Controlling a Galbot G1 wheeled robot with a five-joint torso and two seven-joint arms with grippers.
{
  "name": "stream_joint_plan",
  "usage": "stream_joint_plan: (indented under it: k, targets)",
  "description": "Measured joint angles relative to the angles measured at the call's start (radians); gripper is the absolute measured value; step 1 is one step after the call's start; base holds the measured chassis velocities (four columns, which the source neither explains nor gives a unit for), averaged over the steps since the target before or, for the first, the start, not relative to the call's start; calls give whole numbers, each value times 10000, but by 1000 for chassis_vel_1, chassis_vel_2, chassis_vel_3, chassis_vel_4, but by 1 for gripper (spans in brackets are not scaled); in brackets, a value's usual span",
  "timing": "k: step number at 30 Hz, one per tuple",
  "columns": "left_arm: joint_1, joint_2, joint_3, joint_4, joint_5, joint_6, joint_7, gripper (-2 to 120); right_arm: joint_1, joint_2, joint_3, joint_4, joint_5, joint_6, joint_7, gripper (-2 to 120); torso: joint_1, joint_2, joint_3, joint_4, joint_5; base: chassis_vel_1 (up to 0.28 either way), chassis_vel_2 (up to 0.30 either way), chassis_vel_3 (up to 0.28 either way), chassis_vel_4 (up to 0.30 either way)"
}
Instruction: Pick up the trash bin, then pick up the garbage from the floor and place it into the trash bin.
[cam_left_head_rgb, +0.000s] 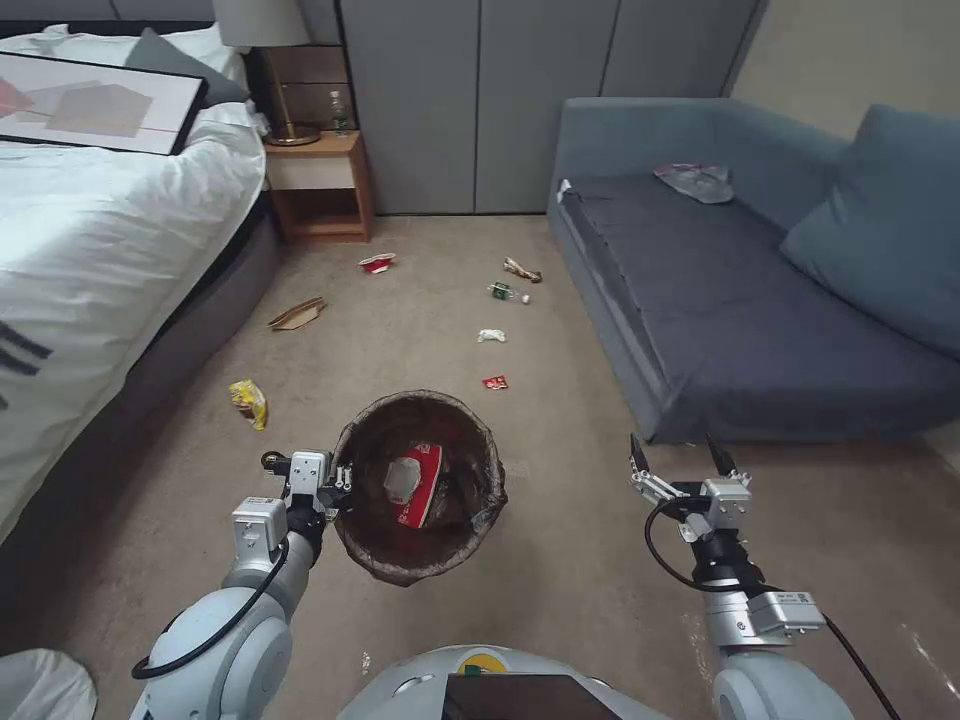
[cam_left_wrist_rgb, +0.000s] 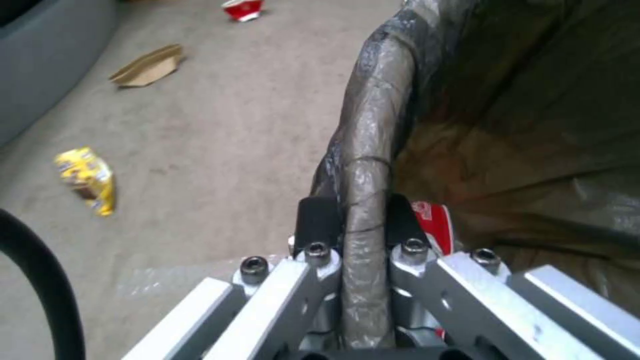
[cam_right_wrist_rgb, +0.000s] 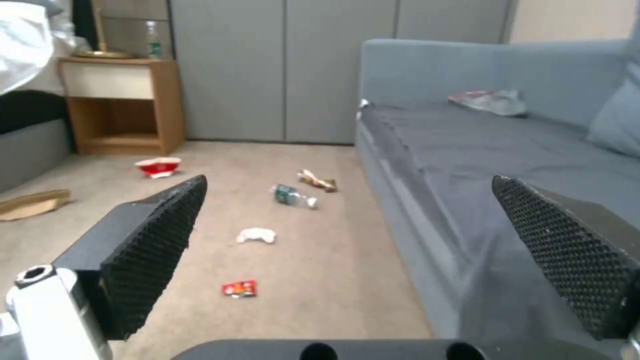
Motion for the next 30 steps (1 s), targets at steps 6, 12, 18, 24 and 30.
stream_joint_plan:
  k: [6, 12, 18, 24, 30]
  targets:
    - [-15, 1, 1, 21, 21, -68, 0, 2, 1, 8, 2, -18, 24, -7, 15, 100, 0, 0, 0, 1, -1, 47, 54, 42, 33]
    - [-22, -9, 6, 23, 41, -101, -7, 2, 5, 10, 1, -35, 51, -17, 30, 100, 0, 0, 0, -4, 0, 0, 0, 0, 0]
    - [-19, -17, 4, 27, 41, -101, -35, 2, 11, 13, 31, -54, 99, -53, 32, 100, 0, 0, 0, -1, 0, 0, 0, 0, 0]
    - [-30, -35, 7, 41, 42, -101, -50, 2, -58, 42, 116, -54, 129, -101, -23, 100, 0, 0, 0, -1, 0, 0, 0, 0, 0]
    - [-48, -63, 8, 42, 60, -101, -60, 2, -142, 78, 236, -54, 140, -44, -64, 100, 0, 0, 0, -1, 0, 0, 0, 0, 0]
